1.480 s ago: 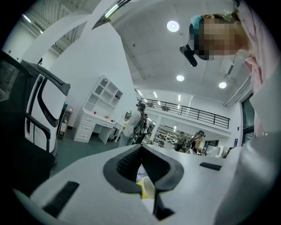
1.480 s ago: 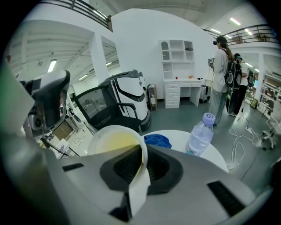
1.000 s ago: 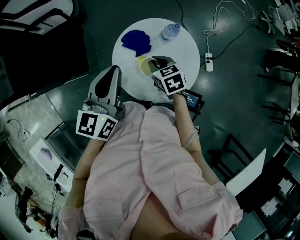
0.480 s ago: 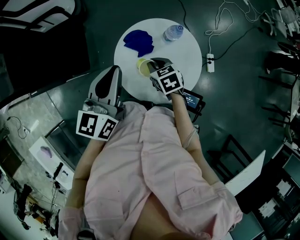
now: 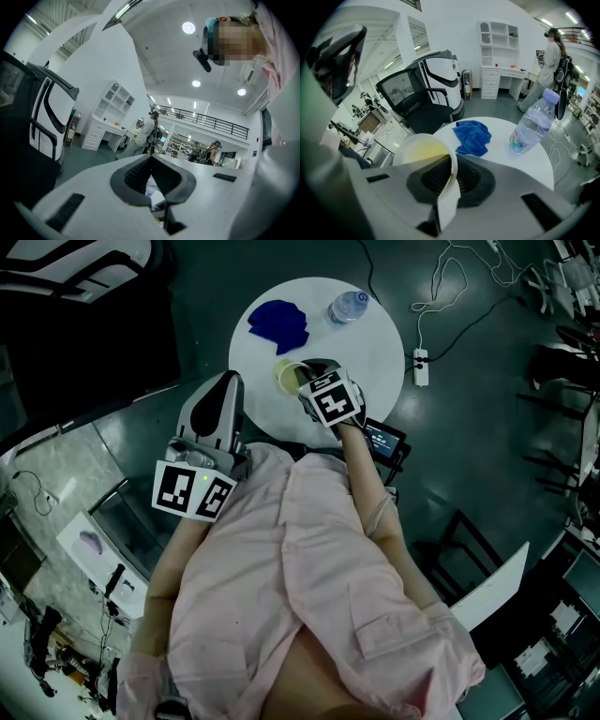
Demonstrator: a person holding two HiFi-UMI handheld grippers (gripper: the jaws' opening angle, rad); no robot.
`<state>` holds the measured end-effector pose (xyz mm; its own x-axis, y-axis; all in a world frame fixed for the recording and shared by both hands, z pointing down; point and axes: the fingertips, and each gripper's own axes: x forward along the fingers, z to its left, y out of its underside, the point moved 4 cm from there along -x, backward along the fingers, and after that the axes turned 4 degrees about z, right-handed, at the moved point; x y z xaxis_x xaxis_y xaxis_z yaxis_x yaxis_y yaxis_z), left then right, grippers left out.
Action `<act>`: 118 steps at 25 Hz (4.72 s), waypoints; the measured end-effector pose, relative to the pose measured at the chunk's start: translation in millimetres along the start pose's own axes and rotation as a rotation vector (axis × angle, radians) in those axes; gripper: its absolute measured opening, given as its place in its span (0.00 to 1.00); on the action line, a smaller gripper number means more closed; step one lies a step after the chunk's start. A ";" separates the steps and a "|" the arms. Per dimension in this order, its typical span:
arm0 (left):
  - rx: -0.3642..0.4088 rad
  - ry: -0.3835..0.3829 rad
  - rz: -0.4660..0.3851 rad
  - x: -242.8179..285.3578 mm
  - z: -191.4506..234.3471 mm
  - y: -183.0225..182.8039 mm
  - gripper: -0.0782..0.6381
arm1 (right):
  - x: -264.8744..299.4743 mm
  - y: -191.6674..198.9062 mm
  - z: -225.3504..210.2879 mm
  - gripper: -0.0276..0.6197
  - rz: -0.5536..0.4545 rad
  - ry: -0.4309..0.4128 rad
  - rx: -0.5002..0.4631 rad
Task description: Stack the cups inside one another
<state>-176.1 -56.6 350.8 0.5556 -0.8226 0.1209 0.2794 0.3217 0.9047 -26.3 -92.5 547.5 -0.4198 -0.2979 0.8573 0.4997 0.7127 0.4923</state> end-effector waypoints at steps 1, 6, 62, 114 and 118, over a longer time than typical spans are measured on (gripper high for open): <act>-0.001 -0.001 0.000 -0.1 0.3 0.1 0.12 | 0.8 1.3 0.5 0.10 0.008 -0.001 -0.003; -0.002 -0.003 0.000 -1.7 0.7 0.7 0.12 | 1.8 9.1 4.3 0.10 0.051 -0.014 -0.012; -0.007 -0.015 -0.019 -13.4 -6.9 4.3 0.12 | 15.9 40.3 16.2 0.10 0.169 -0.012 -0.110; -0.021 -0.019 -0.016 -11.7 -3.2 4.6 0.12 | 20.0 36.5 21.2 0.28 0.142 0.012 -0.203; -0.019 -0.019 -0.018 -12.5 -4.4 3.8 0.12 | 18.1 35.9 21.0 0.29 0.134 0.015 -0.196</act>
<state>-178.5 -43.1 350.9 0.5352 -0.8372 0.1123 0.3047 0.3154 0.8987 -31.9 -58.9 577.6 -0.3290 -0.2191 0.9185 0.6887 0.6099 0.3922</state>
